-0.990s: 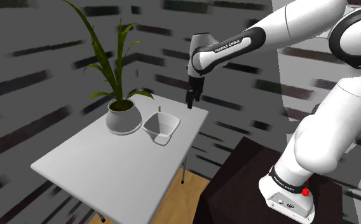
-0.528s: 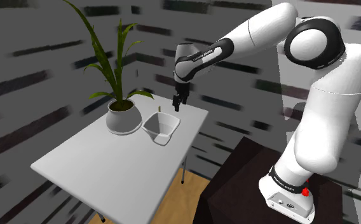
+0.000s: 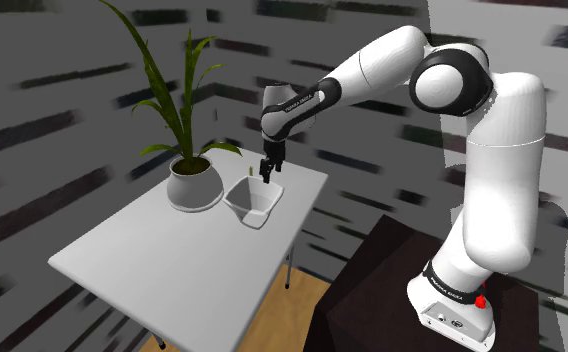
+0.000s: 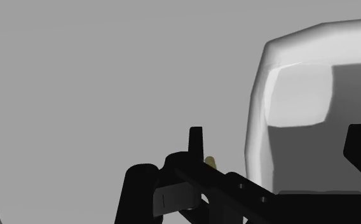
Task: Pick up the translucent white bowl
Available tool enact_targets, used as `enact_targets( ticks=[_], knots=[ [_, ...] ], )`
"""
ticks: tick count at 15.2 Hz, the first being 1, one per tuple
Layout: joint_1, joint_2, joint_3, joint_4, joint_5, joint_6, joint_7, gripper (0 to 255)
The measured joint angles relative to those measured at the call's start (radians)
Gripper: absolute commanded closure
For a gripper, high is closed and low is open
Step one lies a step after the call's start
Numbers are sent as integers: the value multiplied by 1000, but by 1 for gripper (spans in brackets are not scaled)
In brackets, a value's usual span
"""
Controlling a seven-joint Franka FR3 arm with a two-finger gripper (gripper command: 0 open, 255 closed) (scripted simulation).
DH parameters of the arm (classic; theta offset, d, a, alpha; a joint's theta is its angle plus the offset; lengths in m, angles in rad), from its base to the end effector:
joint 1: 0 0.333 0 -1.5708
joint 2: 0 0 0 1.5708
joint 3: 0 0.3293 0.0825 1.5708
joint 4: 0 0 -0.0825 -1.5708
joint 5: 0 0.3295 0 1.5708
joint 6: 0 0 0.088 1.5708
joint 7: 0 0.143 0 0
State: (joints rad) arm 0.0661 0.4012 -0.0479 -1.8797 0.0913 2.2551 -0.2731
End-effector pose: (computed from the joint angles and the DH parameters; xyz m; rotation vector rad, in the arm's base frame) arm 0.5924 0.0176 0.3068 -3.0659 -0.3638 0.0281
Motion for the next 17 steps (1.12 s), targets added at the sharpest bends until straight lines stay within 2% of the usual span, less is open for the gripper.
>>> enact_targets(
  ticks=[4, 5, 17],
  knots=[
    [-2, 26, 1, -8, 3, 33, -5, 0],
    [-2, 28, 1, -8, 4, 35, -5, 255],
    [-1, 20, 1, -6, 3, 25, -3, 255]
  ],
)
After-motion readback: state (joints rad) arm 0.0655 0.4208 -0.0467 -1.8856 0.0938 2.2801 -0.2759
